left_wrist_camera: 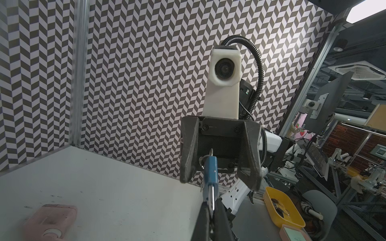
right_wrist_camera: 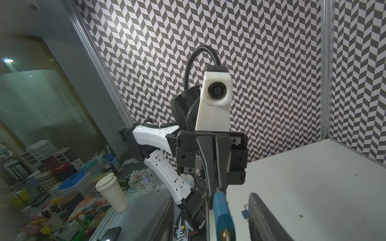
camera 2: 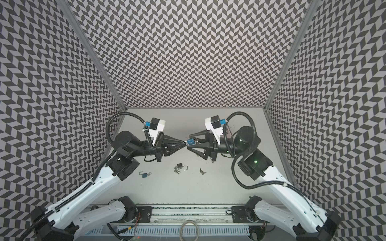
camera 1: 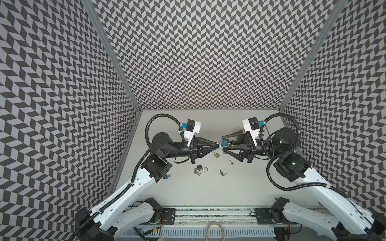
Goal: Lock with the key
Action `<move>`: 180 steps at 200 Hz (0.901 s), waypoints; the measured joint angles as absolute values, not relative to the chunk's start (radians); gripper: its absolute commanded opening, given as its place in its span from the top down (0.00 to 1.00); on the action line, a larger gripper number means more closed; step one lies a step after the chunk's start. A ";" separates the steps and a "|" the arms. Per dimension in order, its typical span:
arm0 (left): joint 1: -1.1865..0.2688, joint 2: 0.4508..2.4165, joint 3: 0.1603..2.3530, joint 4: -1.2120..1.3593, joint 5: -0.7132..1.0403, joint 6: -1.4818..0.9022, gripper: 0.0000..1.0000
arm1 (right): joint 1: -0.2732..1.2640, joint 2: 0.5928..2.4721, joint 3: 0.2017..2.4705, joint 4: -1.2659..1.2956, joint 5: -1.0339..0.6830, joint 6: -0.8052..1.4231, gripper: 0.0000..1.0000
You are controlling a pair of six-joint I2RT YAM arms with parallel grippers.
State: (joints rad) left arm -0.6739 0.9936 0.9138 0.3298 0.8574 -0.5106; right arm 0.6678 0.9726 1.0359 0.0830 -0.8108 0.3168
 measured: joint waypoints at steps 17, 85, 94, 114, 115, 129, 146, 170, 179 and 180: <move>-0.674 0.993 0.914 0.330 0.857 -0.511 1.00 | 0.663 0.973 1.036 0.077 -0.804 0.315 0.54; -0.674 0.981 0.914 0.330 0.857 -0.514 1.00 | 0.647 0.971 1.036 0.072 -0.799 0.318 0.88; -0.673 0.981 0.914 0.329 0.855 -0.514 1.00 | 0.647 0.971 1.036 0.074 -0.804 0.317 0.98; -0.672 0.981 0.914 0.328 0.851 -0.514 0.95 | 0.646 0.969 1.034 0.076 -0.812 0.323 1.00; -0.672 0.981 0.914 0.328 0.851 -0.514 0.93 | 0.646 0.968 1.034 0.075 -0.812 0.323 1.00; -0.672 0.981 0.914 0.328 0.845 -0.512 0.69 | 0.646 0.968 1.032 0.075 -0.812 0.323 1.00; -0.672 0.975 0.914 0.324 0.830 -0.513 0.55 | 0.646 0.967 1.028 0.075 -0.811 0.323 1.00; -0.671 0.968 0.915 0.326 0.820 -0.517 0.56 | 0.646 0.965 1.028 0.074 -0.807 0.323 1.00; -0.671 0.967 0.915 0.326 0.818 -0.517 0.60 | 0.645 0.961 1.027 0.074 -0.805 0.323 1.00; -0.671 0.967 0.915 0.326 0.818 -0.517 0.60 | 0.645 0.961 1.027 0.075 -0.804 0.323 1.00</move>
State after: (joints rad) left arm -0.6708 0.9668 0.9146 0.3260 0.8185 -0.5175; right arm 0.6453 0.9607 1.0271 0.0746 -0.8043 0.3233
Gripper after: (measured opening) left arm 0.431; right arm 0.110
